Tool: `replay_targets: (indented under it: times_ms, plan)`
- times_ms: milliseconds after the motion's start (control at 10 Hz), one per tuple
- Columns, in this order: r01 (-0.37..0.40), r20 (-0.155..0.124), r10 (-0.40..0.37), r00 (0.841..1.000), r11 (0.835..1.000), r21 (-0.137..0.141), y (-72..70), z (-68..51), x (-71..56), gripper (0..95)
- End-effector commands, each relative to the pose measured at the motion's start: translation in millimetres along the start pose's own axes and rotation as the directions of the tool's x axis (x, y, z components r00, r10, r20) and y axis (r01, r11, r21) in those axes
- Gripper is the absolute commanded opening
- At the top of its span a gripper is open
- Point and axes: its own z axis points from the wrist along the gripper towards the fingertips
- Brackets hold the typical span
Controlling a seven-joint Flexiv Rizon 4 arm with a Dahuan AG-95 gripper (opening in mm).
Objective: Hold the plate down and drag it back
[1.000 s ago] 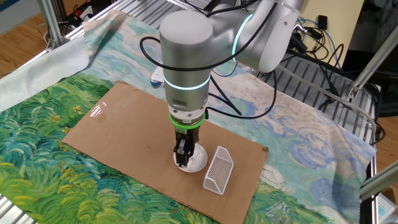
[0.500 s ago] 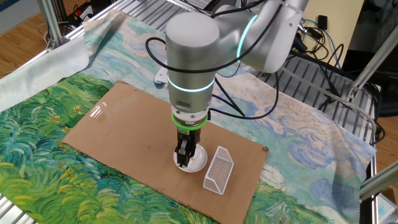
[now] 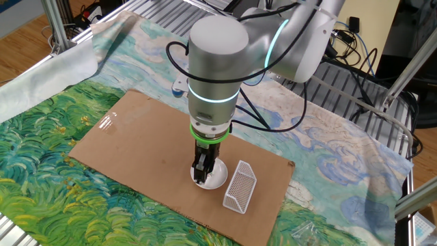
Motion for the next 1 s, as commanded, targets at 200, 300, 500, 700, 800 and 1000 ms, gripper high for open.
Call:
replay_targets:
  times_ms: [200,300,500,700,800,1000]
  plan:
    - [0.01,0.015,-0.01,1.0,1.0,-0.001,0.1,1.5,-4.2,57.0]
    - [0.015,0.014,-0.015,1.0,1.0,-0.002,-0.2,2.1,-6.6,57.0]
    - [0.013,0.018,-0.013,1.0,1.0,-0.004,1.4,-0.5,-7.6,57.0]
    - [0.027,0.037,-0.027,0.999,1.0,-0.005,1.3,0.4,-11.1,57.0]
    - [0.029,0.037,-0.029,0.999,1.0,-0.004,1.1,-1.5,-12.1,57.0]
    - [0.029,0.052,-0.029,0.998,1.0,-0.003,1.9,-2.5,-14.0,57.0]
